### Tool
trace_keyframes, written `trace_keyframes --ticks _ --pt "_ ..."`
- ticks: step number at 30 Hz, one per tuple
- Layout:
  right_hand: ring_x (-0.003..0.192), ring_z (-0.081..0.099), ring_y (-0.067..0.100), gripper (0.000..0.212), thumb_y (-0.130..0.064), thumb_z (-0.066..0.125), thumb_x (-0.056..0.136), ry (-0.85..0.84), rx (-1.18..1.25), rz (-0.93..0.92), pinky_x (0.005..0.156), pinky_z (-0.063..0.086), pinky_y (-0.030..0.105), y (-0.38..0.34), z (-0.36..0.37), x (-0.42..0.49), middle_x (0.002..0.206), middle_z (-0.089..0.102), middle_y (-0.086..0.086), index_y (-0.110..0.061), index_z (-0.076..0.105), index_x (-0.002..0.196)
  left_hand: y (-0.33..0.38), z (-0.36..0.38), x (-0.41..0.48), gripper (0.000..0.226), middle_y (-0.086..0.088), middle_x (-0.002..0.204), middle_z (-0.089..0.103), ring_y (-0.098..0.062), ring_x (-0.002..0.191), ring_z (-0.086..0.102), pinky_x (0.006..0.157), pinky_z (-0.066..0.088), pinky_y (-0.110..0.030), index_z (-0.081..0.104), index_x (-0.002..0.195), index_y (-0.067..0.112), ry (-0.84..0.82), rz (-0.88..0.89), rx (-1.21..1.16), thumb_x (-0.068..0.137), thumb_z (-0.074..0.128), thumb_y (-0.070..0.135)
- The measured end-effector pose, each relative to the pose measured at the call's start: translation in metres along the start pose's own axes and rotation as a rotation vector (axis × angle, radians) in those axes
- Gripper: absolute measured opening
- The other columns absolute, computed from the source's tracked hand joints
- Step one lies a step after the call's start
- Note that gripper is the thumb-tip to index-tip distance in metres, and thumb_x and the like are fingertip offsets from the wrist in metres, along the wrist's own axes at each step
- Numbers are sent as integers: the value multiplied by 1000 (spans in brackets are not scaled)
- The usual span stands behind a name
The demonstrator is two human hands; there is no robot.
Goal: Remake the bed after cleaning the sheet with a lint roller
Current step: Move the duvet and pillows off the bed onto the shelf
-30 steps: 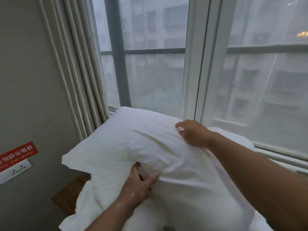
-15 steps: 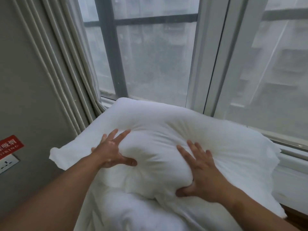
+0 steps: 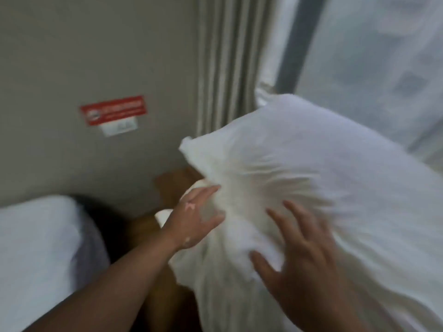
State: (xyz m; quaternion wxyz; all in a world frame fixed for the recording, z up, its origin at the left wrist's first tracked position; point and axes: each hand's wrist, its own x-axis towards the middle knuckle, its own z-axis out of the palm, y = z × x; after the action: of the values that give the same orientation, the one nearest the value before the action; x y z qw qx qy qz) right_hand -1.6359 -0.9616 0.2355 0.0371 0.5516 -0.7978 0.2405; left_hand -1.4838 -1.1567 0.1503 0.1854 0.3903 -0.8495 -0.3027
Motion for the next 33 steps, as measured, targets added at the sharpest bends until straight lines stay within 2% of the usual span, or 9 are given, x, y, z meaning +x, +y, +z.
trace_keyframes --ticks 4,7,10,12,16,21,26,30,33 --pt "127 48 5 54 -58 59 84 -504 163 -153 103 40 23 -105 99 2 140 47 -19 -39 50 134 -107 -31 -124 59 8 120 66 -8 107 62 92 45 -20 58 133 27 84 -444 -99 84 65 59" --pt "112 56 3 45 -55 59 88 -727 90 -263 97 46 23 -157 178 4 126 60 -19 -38 55 130 -170 -61 -220 47 8 107 69 -6 96 64 86 46 -15 62 126 24 91 -713 -151 87 70 49" --pt "110 57 0 41 -53 60 90 -925 -7 -365 97 50 24 -208 245 1 124 62 -20 -39 56 128 -223 -74 -311 57 9 98 70 -12 92 68 83 49 -19 66 113 26 55 -907 -199 75 55 66" --pt "110 57 1 38 -51 61 91 -1029 -69 -396 97 50 25 -249 282 -4 121 63 -21 -39 57 127 -250 -75 -364 46 12 100 67 -8 87 66 81 49 -16 64 111 32 65 -1040 -272 76 61 62" --pt "101 61 0 33 -46 66 88 -1117 -168 -552 90 52 22 -333 350 -19 106 66 -19 -33 64 118 -281 -80 -438 36 12 105 65 -2 76 60 73 42 -7 59 116 39 172 -1243 -430 85 67 54" --pt "93 64 4 22 -41 68 86 -1235 -249 -859 81 48 18 -464 424 -36 90 63 -17 -31 67 105 -322 -105 -516 36 7 107 70 -4 87 65 74 42 -9 61 117 35 417 -1548 -508 87 66 54" --pt "95 62 7 23 -43 66 88 -1308 -238 -1113 84 50 24 -610 512 -59 107 66 -13 -35 61 109 -373 -141 -592 50 0 114 70 -15 106 65 82 40 -17 56 131 25 685 -1871 -483 89 68 47" --pt "117 58 14 54 -42 65 88 -1279 -215 -1372 96 49 30 -730 588 -95 133 57 -2 -29 48 138 -427 -160 -647 80 -17 130 58 -28 120 58 103 41 -32 32 151 21 846 -2132 -409 86 71 47" --pt "133 48 20 77 -42 64 90 -1212 -175 -1573 105 44 33 -823 635 -137 154 34 3 -26 25 154 -477 -175 -695 100 -19 147 36 -38 131 46 110 39 -44 12 158 29 915 -2280 -321 82 72 53"
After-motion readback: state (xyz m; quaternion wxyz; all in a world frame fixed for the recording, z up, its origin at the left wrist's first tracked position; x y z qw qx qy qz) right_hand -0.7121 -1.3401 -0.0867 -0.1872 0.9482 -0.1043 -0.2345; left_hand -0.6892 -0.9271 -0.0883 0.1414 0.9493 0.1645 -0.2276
